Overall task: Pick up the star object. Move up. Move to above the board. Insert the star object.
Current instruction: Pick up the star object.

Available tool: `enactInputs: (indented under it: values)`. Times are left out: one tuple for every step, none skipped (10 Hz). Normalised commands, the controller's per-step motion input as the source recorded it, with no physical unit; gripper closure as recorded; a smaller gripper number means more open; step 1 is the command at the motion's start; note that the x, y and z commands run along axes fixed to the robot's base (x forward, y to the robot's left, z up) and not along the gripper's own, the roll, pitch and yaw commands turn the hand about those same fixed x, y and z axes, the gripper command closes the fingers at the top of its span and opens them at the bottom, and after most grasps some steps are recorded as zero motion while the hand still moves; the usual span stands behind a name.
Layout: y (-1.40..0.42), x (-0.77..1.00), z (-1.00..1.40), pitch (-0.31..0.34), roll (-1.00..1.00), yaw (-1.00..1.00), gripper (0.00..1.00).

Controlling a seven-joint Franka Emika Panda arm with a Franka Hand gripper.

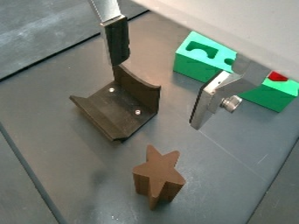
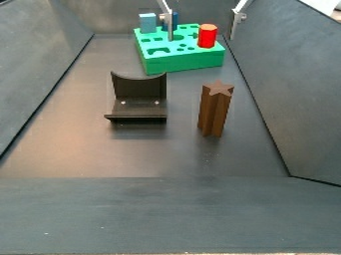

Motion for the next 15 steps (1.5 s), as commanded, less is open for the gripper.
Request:
enactInputs:
  values:
    - [0.02, 0.0, -0.05, 0.0, 0.0, 0.0, 0.0]
    - [0.35, -0.67, -0.47, -0.106, 0.07, -0.01, 0.0]
    - [0.41, -0.82, -0.64, -0.203, 0.06, -0.05, 0.0]
    - [0.43, -0.61, -0.71, -0.214, 0.02, -0.01, 0.0]
    - [0.25, -0.17, -0.75, -0.204, 0.0, 0.0, 0.0]
    - [0.09, 0.0, -0.75, -0.166, 0.0, 0.0, 0.0]
    - [0.05, 0.12, -0.8, -0.139, -0.03, 0.0, 0.0]
    - [0.03, 0.25, -0.77, -0.161, -0.11, -0.03, 0.0]
    - [0.01, 0.25, -0.91, -0.121, -0.01, -0.07, 0.0]
    - [0.0, 0.0, -1.0, -0.074, 0.06, -0.04, 0.0]
    - [0.0, 0.0, -1.0, -0.071, 0.09, -0.06, 0.0]
    - [0.0, -0.14, -0.08, -0.146, 0.08, -0.04, 0.0]
    - [0.0, -0.02, 0.0, -0.026, 0.0, 0.0, 0.0]
    - [0.0, 0.0, 0.0, -0.009, 0.0, 0.0, 0.0]
    - [0.0, 0.0, 0.0, 0.0, 0.0, 0.0, 0.0]
